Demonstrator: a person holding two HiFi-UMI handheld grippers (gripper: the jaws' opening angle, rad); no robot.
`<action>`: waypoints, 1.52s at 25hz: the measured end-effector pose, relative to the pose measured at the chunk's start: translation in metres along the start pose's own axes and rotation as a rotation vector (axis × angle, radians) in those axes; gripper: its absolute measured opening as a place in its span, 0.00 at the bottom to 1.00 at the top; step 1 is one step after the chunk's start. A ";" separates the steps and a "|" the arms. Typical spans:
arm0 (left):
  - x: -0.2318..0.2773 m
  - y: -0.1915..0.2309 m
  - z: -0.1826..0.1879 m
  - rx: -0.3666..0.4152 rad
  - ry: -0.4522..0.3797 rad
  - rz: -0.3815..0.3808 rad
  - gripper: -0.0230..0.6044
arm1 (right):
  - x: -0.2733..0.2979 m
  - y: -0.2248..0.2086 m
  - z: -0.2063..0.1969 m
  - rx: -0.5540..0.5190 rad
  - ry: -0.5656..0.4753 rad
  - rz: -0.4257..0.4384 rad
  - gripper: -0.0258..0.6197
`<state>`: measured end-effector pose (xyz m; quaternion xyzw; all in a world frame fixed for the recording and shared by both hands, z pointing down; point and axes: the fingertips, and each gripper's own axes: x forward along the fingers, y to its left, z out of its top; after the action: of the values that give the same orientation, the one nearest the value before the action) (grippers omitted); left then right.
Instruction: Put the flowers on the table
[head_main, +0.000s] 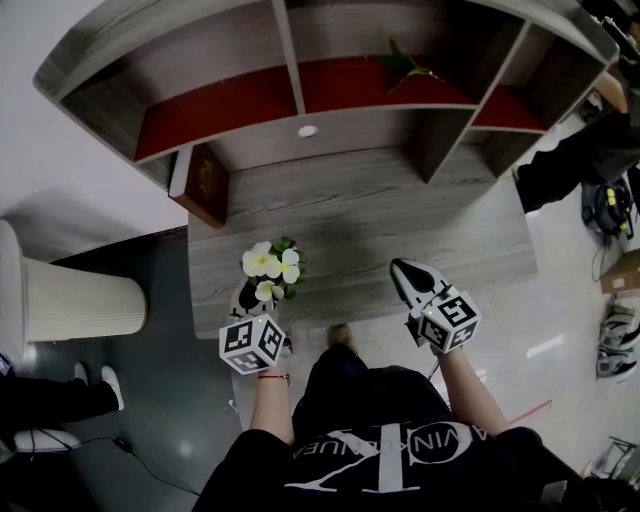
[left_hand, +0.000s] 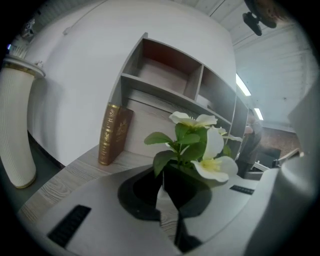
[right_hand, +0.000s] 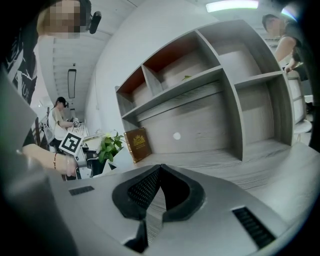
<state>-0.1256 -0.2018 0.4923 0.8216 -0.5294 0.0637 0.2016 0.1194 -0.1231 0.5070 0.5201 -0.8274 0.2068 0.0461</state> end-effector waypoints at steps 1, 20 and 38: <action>0.004 0.002 0.000 -0.002 0.004 0.000 0.06 | 0.004 0.000 0.001 0.005 -0.001 0.004 0.06; 0.043 0.040 -0.016 -0.067 0.053 0.102 0.06 | 0.087 0.007 -0.016 -0.023 0.160 0.188 0.06; 0.088 0.056 -0.039 -0.098 0.034 0.151 0.06 | 0.129 0.002 -0.037 -0.049 0.242 0.302 0.06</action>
<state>-0.1339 -0.2810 0.5703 0.7674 -0.5888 0.0666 0.2449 0.0539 -0.2164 0.5779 0.3599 -0.8894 0.2521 0.1265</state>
